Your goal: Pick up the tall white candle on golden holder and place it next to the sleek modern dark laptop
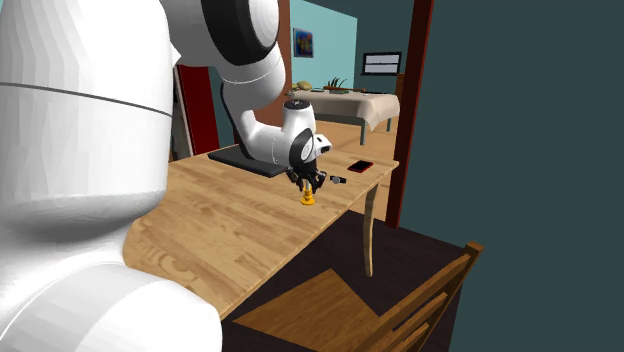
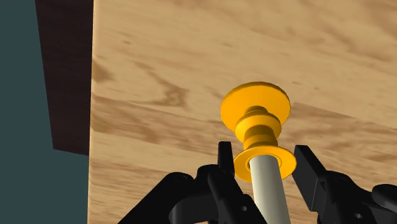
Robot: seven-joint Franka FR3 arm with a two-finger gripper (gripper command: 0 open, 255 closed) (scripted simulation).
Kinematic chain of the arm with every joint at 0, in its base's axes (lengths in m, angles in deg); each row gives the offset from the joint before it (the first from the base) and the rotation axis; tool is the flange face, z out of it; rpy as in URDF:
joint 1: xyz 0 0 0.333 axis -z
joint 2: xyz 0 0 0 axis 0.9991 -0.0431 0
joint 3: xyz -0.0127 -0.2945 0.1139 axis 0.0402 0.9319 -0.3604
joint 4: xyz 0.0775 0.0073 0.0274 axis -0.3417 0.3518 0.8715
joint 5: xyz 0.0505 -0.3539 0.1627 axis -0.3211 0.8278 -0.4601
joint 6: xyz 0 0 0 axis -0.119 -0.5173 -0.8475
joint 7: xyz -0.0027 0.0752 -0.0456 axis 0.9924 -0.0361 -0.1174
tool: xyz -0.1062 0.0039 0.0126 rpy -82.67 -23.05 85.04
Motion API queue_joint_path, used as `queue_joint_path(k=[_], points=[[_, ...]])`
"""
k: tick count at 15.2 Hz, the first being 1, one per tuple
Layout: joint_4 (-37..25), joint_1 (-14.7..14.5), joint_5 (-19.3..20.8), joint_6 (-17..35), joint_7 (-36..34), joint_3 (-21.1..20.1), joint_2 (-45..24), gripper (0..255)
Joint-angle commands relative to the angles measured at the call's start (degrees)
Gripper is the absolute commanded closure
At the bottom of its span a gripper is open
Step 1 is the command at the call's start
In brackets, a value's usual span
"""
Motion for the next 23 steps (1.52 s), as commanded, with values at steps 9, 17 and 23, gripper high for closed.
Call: queue_joint_path(k=[9, 17, 23], points=[[-1.03, -0.28, 0.7, -6.2, -0.89, 0.52, 5.19, 255], [-2.79, -0.42, 1.29, -11.61, -1.61, 0.82, 8.84, 255], [-4.64, -0.45, 1.67, -15.78, -2.08, 0.96, 11.16, 255]])
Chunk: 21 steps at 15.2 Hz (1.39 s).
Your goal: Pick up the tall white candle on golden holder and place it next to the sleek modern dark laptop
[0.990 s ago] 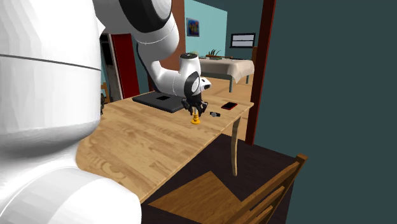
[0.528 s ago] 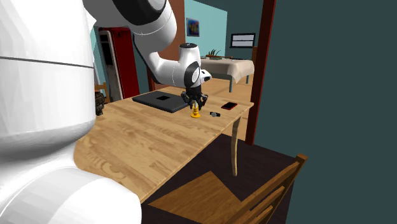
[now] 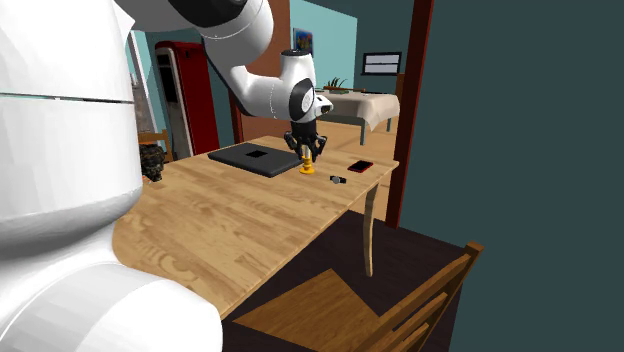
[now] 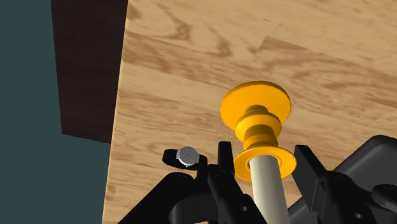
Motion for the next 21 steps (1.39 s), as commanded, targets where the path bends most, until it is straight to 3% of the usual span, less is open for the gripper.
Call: queue_joint_path(k=[1, 19, 21], points=[[-0.87, 0.06, 0.07, -1.52, -0.04, 0.06, 0.62, 255], [-9.24, 0.09, 0.92, -14.29, -1.15, 0.26, 5.03, 255], [-10.49, -1.4, 2.54, -14.43, -4.48, -0.7, 4.06, 255]])
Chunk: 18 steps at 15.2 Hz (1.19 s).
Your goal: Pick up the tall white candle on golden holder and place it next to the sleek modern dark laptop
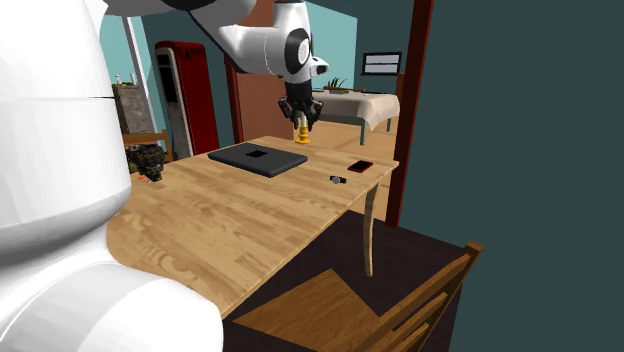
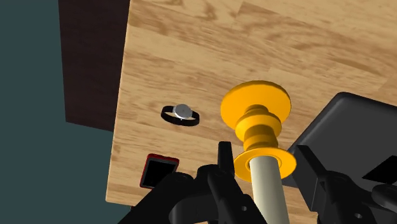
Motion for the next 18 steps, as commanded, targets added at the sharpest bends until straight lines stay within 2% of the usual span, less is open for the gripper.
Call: queue_joint_path(k=[1, 10, 18], points=[[-1.45, -1.34, 1.48, -0.44, -3.04, -0.83, -0.95, 255], [-11.53, -8.78, 8.79, -3.47, -17.02, -3.94, -8.32, 255], [-26.97, -16.47, 14.34, -9.51, -26.95, -5.1, -18.73, 255]])
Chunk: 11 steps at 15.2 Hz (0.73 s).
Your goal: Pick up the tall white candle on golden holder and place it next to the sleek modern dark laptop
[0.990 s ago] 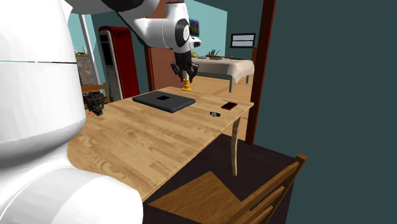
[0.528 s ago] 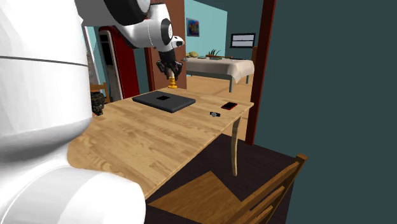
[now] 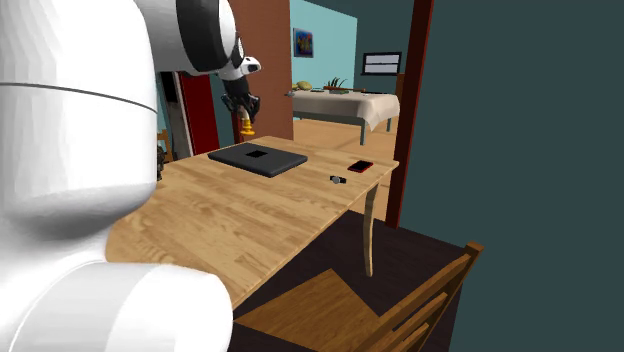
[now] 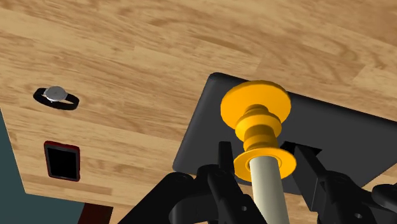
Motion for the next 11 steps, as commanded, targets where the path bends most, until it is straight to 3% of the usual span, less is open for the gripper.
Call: queue_joint_path(k=[1, 7, 11], points=[[-5.18, -2.04, 1.25, -2.07, -2.15, -0.12, -3.4, 255], [-23.43, -8.0, 3.79, -9.75, -6.28, 0.03, -14.69, 255], [-19.37, -7.77, 4.03, -6.35, -6.96, 0.14, -14.09, 255]])
